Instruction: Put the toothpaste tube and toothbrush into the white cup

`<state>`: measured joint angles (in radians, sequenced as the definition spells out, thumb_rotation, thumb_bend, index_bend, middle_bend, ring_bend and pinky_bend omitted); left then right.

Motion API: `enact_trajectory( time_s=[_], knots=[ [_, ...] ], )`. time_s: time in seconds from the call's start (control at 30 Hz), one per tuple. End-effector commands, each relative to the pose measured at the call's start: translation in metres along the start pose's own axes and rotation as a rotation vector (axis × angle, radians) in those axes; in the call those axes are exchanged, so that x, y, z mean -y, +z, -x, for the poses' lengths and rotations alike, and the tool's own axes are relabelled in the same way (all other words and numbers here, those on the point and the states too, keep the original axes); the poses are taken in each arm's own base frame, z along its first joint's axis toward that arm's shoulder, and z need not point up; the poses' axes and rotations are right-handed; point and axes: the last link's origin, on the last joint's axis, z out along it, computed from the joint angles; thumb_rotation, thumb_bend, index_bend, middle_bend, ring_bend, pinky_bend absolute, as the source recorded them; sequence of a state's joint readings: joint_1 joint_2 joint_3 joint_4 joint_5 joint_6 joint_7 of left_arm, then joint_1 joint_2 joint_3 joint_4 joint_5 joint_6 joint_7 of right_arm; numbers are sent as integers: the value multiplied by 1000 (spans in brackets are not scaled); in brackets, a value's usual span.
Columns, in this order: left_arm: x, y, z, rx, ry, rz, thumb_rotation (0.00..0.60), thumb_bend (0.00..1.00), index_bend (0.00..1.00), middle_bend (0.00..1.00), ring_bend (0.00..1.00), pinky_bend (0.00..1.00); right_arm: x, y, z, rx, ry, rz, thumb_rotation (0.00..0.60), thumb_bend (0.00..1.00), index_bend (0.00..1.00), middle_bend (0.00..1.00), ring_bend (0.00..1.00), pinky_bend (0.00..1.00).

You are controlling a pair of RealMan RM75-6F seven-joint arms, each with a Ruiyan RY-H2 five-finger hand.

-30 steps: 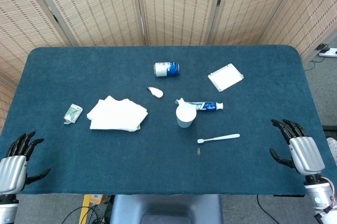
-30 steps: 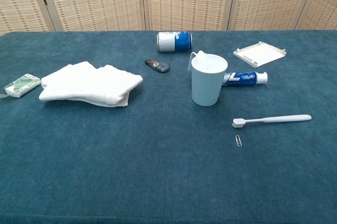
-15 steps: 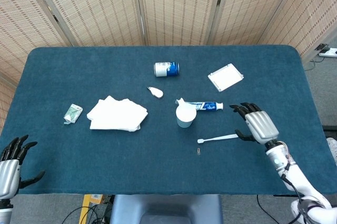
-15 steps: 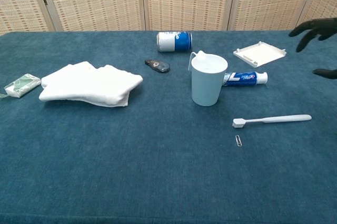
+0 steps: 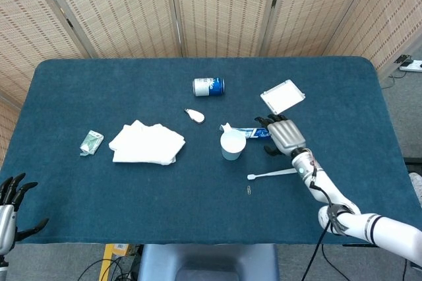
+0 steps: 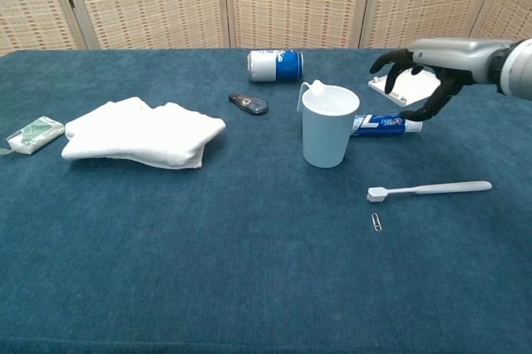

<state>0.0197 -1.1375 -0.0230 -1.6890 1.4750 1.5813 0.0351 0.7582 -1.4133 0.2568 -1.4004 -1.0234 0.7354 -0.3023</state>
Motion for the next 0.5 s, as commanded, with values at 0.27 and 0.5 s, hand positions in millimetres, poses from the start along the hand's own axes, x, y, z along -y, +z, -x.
enact_trajectory(
  time_s=[0.27,0.5],
  knots=[
    [2,-1,-1,-2,3,-11,600,204,257,99,36,144,28,42,15,52,-115,14,600,288,161,221,119,166],
    [5,-2,-1,-1,7,-20,600,204,257,99,36,144,40,56,25,76,-160,26,600,297,191,221,119,166]
  ],
)
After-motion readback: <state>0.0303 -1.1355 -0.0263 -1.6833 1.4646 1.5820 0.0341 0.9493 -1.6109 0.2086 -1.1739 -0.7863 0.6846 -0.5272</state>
